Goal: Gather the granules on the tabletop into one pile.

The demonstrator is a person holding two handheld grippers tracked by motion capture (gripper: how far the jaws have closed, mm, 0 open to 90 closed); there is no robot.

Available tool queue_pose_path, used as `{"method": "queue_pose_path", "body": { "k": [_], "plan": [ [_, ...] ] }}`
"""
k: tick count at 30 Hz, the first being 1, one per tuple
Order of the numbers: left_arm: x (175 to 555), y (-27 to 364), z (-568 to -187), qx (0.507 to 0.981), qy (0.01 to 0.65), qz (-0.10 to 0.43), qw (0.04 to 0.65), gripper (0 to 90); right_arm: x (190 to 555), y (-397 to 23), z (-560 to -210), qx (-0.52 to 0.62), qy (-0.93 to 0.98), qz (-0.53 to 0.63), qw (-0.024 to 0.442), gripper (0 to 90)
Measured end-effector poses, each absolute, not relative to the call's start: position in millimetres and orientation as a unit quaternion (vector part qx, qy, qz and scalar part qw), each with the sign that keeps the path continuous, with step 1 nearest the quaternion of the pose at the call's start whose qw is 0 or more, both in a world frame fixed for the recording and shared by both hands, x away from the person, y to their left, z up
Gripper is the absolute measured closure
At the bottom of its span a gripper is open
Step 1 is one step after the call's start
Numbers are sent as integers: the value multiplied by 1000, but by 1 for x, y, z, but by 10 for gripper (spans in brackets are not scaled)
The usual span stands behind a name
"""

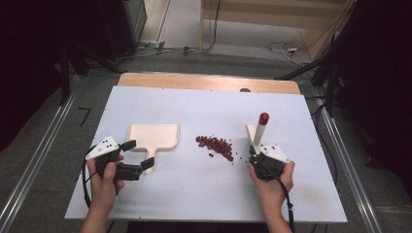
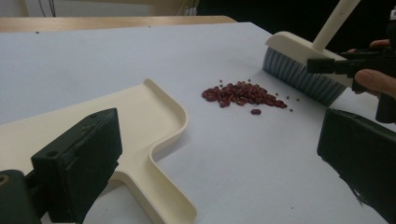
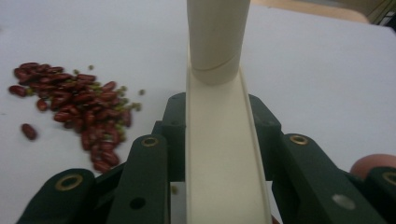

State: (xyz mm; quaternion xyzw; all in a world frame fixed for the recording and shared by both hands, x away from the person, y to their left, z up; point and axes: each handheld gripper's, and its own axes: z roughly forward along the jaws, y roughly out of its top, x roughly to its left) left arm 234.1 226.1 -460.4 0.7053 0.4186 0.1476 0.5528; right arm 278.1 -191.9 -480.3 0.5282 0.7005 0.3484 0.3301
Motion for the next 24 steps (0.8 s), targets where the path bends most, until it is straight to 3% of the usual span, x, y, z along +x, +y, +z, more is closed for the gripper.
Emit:
{"method": "queue_pose_path", "body": {
  "k": [24],
  "plan": [
    [235,229,-458,699,417,147,563,3,297,-117,-484,548,692,348,316,646]
  ]
}}
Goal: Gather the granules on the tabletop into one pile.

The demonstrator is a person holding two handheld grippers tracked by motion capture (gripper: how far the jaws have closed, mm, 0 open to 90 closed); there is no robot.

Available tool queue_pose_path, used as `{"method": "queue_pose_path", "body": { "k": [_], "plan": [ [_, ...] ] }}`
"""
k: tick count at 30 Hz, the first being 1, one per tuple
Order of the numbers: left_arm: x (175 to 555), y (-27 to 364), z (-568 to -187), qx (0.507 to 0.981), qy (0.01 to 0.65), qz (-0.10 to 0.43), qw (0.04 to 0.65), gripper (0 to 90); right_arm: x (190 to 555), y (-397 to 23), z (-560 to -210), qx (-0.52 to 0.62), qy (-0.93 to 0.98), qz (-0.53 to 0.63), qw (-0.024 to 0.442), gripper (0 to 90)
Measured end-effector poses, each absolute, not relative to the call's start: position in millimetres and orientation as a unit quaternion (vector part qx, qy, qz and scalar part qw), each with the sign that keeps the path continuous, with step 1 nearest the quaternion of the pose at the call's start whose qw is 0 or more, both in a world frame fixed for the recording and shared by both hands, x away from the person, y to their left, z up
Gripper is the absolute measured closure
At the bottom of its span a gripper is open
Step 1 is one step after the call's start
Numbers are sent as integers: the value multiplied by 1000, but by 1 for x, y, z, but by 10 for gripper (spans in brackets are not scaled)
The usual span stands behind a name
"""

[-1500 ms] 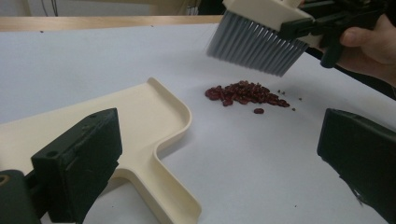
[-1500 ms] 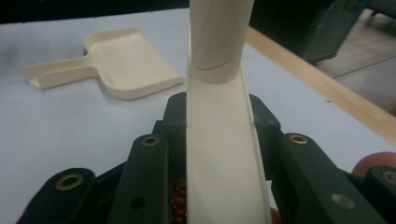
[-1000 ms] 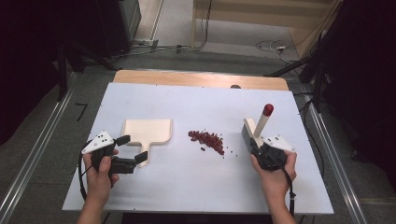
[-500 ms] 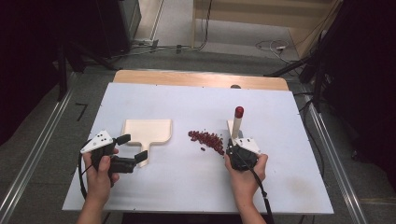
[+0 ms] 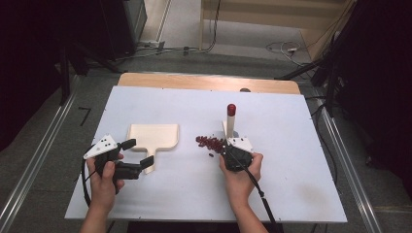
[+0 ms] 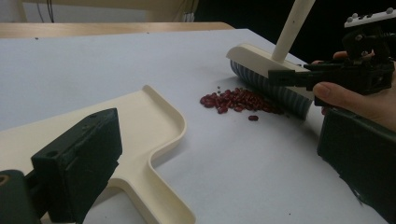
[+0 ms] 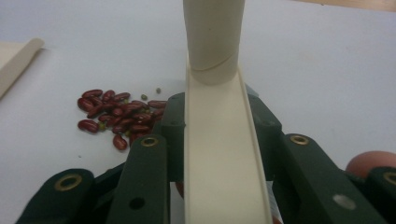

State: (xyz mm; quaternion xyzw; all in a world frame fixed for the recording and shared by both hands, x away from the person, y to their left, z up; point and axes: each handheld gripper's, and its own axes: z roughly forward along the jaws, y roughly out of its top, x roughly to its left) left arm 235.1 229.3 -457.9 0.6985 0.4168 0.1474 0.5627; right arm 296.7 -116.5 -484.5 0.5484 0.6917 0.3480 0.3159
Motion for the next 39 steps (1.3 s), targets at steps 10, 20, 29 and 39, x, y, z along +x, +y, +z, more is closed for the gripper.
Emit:
{"method": "queue_pose_path", "body": {
  "k": [10,20,29,39],
  "plan": [
    [235,229,-457,699,415,149,563,3,304,-126,-468,556,679,376,298,652],
    [235,230,-458,698,417,150,562,3,300,-154,-444,474,711,456,249,652],
    [235,228,-459,702,419,149,557,3,282,-143,-460,312,796,507,107,652],
    [235,228,-460,703,419,148,556,3,298,-153,-483,282,811,500,116,652]
  ]
}}
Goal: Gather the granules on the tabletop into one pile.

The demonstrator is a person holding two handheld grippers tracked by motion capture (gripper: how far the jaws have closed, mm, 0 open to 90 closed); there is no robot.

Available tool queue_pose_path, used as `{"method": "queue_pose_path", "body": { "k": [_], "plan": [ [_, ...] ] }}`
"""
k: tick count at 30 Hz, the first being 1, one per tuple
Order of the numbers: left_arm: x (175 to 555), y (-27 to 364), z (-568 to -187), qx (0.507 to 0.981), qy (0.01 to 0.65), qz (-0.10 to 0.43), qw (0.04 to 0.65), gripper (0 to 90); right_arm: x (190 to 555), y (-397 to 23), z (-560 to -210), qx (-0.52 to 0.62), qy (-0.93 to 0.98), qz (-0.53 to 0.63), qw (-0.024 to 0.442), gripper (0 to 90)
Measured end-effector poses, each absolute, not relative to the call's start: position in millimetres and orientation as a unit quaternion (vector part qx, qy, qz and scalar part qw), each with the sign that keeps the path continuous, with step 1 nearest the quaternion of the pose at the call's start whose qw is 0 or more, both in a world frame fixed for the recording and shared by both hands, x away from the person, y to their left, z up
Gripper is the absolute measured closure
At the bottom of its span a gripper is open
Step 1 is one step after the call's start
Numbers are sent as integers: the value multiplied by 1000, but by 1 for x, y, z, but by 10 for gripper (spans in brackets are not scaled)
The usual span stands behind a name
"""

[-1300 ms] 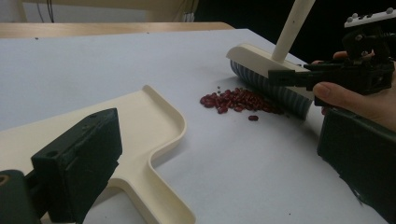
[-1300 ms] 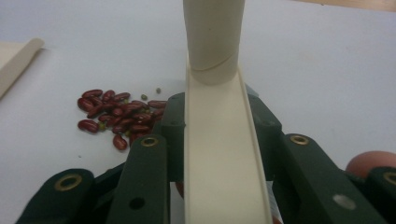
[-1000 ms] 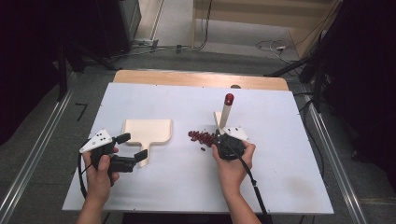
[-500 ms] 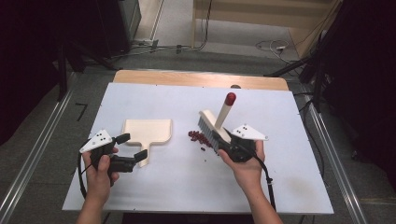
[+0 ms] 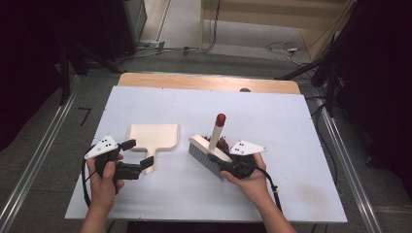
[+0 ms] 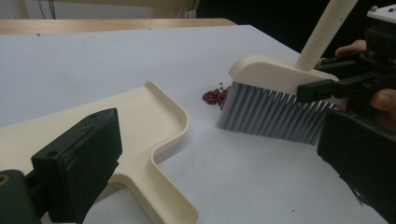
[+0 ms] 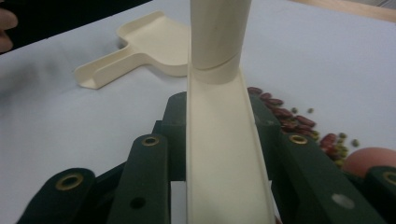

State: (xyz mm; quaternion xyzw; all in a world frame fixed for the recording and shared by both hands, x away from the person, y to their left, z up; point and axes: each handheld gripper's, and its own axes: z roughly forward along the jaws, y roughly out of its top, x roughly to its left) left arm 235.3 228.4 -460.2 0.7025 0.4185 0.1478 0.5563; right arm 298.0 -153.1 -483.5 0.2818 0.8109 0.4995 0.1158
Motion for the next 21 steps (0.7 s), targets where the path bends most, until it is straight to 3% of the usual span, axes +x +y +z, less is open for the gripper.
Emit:
{"method": "queue_pose_path", "body": {
  "k": [13,21],
  "plan": [
    [236,226,-461,705,418,147,553,3,314,-178,-471,307,790,519,112,652],
    [236,225,-462,707,418,147,551,3,311,-133,-456,400,747,517,116,651]
  ]
}}
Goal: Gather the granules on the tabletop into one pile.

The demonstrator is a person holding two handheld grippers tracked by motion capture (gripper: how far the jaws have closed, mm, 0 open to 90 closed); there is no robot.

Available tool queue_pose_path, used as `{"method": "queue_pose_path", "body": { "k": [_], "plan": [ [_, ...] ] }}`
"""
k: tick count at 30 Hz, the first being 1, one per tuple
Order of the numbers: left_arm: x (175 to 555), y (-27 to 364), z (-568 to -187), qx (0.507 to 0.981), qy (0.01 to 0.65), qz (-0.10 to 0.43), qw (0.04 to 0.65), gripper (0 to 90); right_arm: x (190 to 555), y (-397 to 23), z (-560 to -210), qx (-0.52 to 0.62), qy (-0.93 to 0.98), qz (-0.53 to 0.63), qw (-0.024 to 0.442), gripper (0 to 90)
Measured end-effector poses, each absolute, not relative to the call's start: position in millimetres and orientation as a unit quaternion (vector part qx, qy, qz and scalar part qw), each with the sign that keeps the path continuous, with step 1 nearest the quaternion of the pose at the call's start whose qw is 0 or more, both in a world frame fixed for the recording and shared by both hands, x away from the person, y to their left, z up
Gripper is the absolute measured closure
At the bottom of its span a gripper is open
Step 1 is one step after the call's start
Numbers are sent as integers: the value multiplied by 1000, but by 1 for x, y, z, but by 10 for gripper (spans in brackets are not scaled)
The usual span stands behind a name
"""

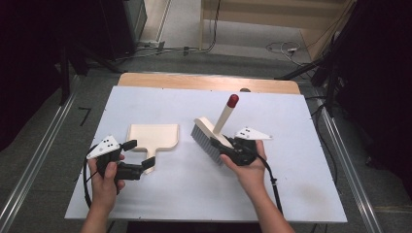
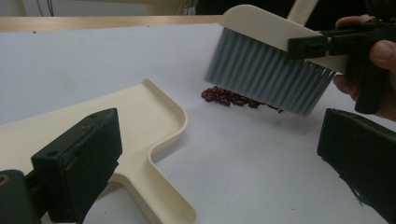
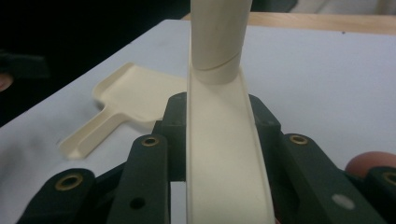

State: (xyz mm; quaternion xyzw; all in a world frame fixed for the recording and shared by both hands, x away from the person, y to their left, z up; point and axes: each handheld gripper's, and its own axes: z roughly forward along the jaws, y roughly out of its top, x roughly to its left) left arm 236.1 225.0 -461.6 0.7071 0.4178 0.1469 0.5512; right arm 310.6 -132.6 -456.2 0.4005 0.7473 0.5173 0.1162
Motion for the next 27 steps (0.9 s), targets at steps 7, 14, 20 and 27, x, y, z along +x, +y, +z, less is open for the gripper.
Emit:
{"method": "queue_pose_path", "body": {
  "k": [7,14,20,27],
  "plan": [
    [236,226,-462,710,416,147,549,3,319,-81,-475,477,716,496,120,651],
    [237,227,-462,706,417,145,553,3,321,-92,-480,524,692,469,164,652],
    [236,224,-461,710,414,144,552,3,313,-114,-482,535,682,464,180,652],
    [236,223,-461,710,413,144,553,3,309,-130,-483,548,672,464,185,651]
  ]
}}
